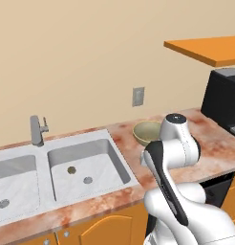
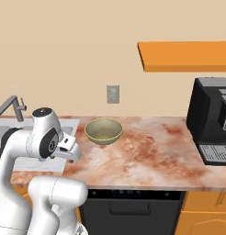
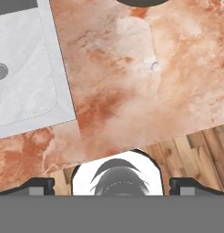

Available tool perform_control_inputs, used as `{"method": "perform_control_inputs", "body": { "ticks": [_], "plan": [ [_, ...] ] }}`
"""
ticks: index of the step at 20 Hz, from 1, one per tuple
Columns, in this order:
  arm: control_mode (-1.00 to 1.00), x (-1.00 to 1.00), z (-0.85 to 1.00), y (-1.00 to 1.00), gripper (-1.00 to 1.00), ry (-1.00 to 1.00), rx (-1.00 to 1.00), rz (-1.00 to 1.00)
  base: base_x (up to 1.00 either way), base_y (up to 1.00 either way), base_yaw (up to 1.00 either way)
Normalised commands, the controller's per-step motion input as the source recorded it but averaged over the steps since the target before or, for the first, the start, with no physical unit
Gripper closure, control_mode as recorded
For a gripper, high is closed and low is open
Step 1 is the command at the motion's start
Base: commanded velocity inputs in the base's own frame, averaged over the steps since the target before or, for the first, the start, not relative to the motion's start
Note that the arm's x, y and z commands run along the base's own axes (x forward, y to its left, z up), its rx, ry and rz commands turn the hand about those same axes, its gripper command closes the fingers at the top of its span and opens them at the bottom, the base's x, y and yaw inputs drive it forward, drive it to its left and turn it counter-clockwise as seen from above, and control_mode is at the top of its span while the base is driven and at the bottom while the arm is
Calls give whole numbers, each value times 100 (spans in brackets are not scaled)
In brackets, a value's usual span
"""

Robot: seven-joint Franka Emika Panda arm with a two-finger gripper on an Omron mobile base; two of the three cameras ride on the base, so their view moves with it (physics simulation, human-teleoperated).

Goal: Clear the mugs and bowl far away from the sink.

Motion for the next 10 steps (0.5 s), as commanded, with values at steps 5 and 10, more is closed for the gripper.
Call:
{"method": "perform_control_inputs", "body": {
  "ticks": [5, 10],
  "plan": [
    [-100, 0, 0, 0, -100, 0, 0, 0, 2, 0, 0],
    [-100, 64, 3, 4, -100, 7, -8, 3, 0, 0, 0]
  ]
}}
